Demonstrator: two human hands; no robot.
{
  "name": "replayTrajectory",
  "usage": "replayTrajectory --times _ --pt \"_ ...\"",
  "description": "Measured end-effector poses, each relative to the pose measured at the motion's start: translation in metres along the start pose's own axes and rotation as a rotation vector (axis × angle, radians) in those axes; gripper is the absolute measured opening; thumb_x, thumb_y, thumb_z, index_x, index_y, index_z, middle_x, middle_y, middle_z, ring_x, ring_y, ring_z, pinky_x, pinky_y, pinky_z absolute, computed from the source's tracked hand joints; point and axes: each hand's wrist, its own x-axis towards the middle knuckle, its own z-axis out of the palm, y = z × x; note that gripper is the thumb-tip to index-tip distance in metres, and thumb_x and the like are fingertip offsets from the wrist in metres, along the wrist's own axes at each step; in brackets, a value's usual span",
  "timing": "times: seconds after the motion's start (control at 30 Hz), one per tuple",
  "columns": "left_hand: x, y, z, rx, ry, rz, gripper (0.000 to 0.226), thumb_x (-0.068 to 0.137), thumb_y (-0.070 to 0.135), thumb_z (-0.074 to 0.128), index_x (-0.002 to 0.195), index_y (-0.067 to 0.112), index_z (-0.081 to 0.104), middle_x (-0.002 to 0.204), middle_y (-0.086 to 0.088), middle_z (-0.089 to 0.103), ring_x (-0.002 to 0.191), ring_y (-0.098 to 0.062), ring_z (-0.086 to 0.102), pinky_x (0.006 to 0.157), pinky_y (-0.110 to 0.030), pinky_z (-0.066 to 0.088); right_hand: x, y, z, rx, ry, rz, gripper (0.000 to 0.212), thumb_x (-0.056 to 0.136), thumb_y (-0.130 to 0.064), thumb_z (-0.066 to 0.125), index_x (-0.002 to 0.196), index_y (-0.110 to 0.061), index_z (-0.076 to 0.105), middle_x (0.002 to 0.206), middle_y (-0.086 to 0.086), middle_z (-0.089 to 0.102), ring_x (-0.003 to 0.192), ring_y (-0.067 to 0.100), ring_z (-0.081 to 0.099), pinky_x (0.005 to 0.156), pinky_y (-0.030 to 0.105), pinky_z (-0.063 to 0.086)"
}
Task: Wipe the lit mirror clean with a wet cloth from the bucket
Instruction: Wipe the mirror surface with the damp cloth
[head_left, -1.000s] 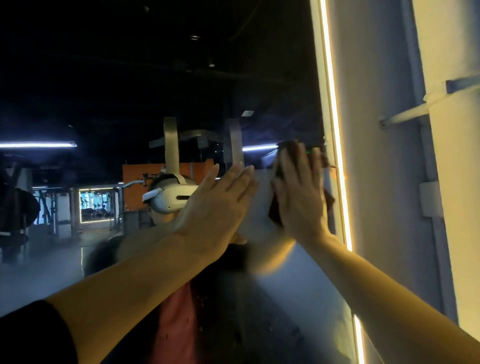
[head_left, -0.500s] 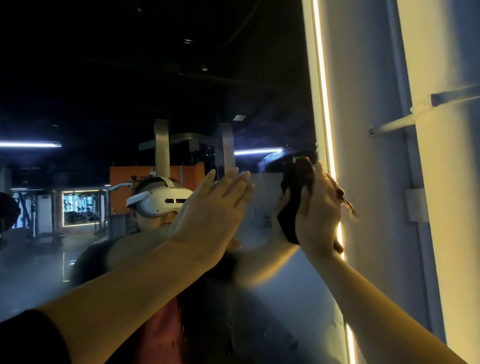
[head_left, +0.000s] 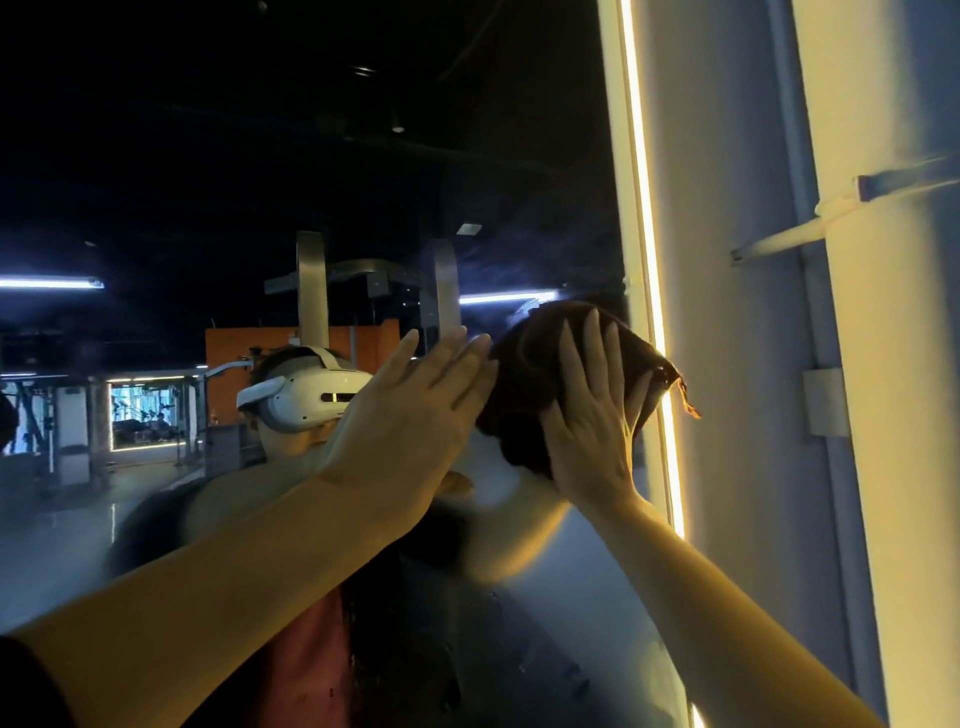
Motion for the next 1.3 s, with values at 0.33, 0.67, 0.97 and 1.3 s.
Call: replayTrajectory --times 0.33,0.67,0.97,1.3 --pt "0.001 -0.002 0.005 -0.083 0.119 0.019 0.104 0.077 0.072 0.037 0.154 0.009 0.005 0.162 -0.015 -0.001 0.15 -0.033 0.005 0.12 -0.055 0.012 0.027 -0.01 -0.004 0.443 0.212 0.262 0.056 0.092 -0.042 0.06 0.132 -0.003 0.054 0.13 0.017 0.057 0.129 0.034 0.047 0.116 0.054 0.029" --pt "0.003 0.001 0.01 -0.095 0.211 0.004 0.102 0.084 0.074 0.027 0.153 0.008 -0.009 0.161 -0.016 -0.012 0.15 -0.033 -0.007 0.12 -0.05 -0.005 0.072 -0.008 -0.01 0.259 0.124 0.078 0.058 0.088 -0.031 0.042 0.14 -0.005 0.05 0.144 0.023 0.047 0.14 0.044 0.035 0.115 0.065 0.022" --pt "-0.015 -0.012 0.008 -0.167 0.296 0.044 0.116 0.054 0.06 0.083 0.143 -0.001 0.04 0.149 -0.02 0.041 0.14 -0.033 0.038 0.112 -0.056 0.028 0.035 -0.018 -0.012 0.041 0.064 0.219 0.085 0.082 -0.066 0.031 0.144 -0.008 0.042 0.162 0.017 0.019 0.152 0.035 0.006 0.12 0.06 0.0" --pt "-0.045 -0.028 0.02 -0.081 0.218 -0.046 0.133 0.05 0.074 0.077 0.149 -0.001 0.029 0.157 -0.022 0.024 0.145 -0.036 0.025 0.115 -0.053 0.017 0.036 -0.028 0.0 0.101 0.008 -0.176 0.057 0.087 0.002 0.054 0.143 -0.002 0.047 0.156 0.021 0.031 0.147 0.042 0.021 0.116 0.065 0.022"
